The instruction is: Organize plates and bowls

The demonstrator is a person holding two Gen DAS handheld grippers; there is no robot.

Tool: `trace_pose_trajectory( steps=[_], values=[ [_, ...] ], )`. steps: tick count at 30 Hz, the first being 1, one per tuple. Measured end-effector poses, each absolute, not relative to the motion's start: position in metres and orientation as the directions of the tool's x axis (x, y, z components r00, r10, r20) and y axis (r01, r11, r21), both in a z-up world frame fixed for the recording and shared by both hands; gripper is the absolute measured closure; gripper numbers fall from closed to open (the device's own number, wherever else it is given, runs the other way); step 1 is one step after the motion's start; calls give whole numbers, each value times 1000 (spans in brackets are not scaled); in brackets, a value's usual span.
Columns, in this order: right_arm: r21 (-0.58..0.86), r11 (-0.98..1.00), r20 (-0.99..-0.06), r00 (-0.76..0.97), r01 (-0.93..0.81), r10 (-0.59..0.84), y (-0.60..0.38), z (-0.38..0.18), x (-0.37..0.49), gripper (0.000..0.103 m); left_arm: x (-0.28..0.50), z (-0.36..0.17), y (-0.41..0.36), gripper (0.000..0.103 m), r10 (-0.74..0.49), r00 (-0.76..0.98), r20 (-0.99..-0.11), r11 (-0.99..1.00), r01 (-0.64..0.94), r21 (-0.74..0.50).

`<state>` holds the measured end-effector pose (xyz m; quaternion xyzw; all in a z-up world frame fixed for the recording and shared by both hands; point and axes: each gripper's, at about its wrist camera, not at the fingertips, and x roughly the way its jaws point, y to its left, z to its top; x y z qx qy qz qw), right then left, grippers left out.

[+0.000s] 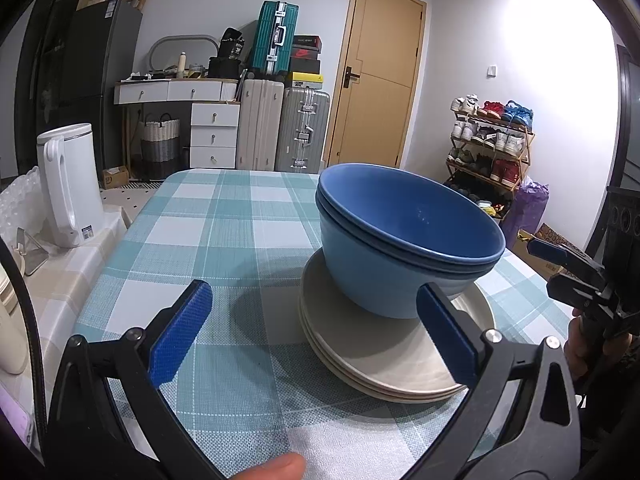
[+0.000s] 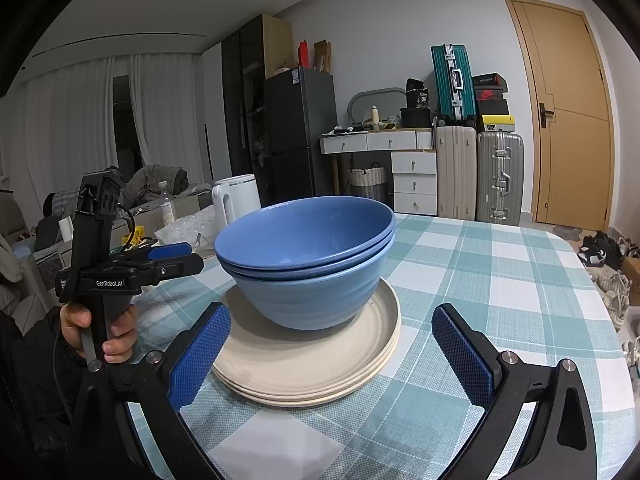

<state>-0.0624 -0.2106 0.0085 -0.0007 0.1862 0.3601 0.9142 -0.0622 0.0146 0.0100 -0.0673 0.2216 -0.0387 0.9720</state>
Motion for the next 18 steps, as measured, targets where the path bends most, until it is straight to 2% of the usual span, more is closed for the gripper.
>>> trace_pose_trajectory(
  steps=[18],
  values=[
    [133,740,-342,670,-659,659,-211,9,-62,0,-62,9,15,1,-104,897,-429,988,44,-149]
  ],
)
